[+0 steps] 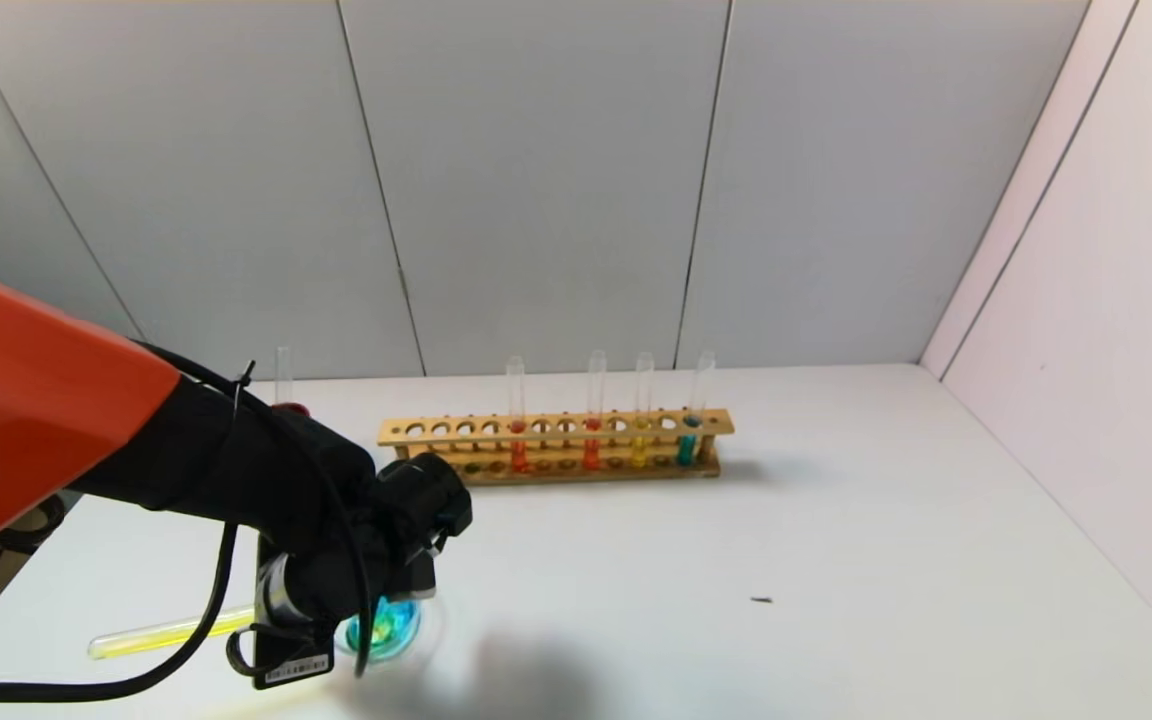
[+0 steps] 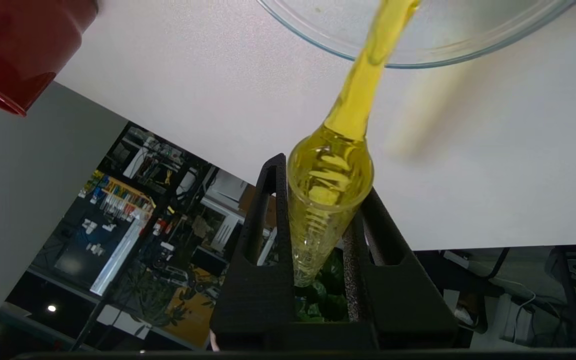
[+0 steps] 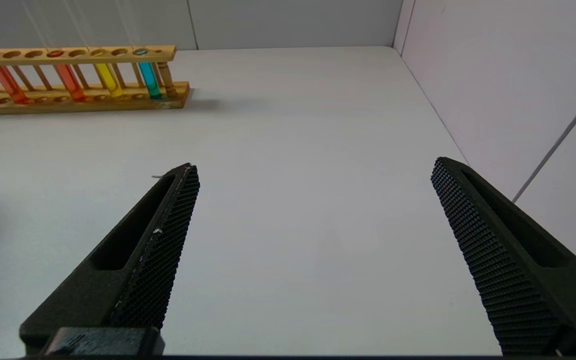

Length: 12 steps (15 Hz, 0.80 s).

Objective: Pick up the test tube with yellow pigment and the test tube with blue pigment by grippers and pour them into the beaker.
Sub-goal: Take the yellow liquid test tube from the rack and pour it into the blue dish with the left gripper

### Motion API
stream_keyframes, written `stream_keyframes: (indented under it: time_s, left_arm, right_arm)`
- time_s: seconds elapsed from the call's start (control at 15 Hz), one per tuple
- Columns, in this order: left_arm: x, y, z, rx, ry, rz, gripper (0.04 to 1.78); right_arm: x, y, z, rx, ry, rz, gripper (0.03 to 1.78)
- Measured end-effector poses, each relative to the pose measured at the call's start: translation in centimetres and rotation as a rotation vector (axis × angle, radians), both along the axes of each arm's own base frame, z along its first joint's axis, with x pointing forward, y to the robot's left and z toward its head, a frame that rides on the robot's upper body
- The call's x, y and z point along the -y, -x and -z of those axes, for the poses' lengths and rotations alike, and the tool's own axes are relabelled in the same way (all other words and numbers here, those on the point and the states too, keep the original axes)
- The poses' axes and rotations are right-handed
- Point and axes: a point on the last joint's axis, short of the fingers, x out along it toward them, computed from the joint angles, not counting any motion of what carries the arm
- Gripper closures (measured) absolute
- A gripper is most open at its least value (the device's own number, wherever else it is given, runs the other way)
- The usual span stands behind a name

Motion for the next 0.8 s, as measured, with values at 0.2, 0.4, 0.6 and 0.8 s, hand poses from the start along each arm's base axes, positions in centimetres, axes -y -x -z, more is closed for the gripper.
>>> stream_keyframes:
  time_s: [0.2,0.4,0.6,0.8]
  left_arm:
    - [0.2,-0.3,0.0,-0.019,-0.012,0.000,1.50]
    - [0.5,-0.7,-0.2,-0.035,-0.024,0.001,1.50]
    - [0.9,-1.0,-0.3,-0.066,-0.054,0.007,1.50]
    - [1.6,-1.4,0.1,-0.074,-0.062,0.019,1.50]
  right_arm:
    - [0.0,0.0,0.0,0.000,0.000,0.000,0.11]
    - [0.0,0.0,0.0,0.000,0.000,0.000,0.11]
    - [0.0,0.0,0.0,0.000,0.000,0.000,0.11]
    - [0.0,0.0,0.0,0.000,0.000,0.000,0.11]
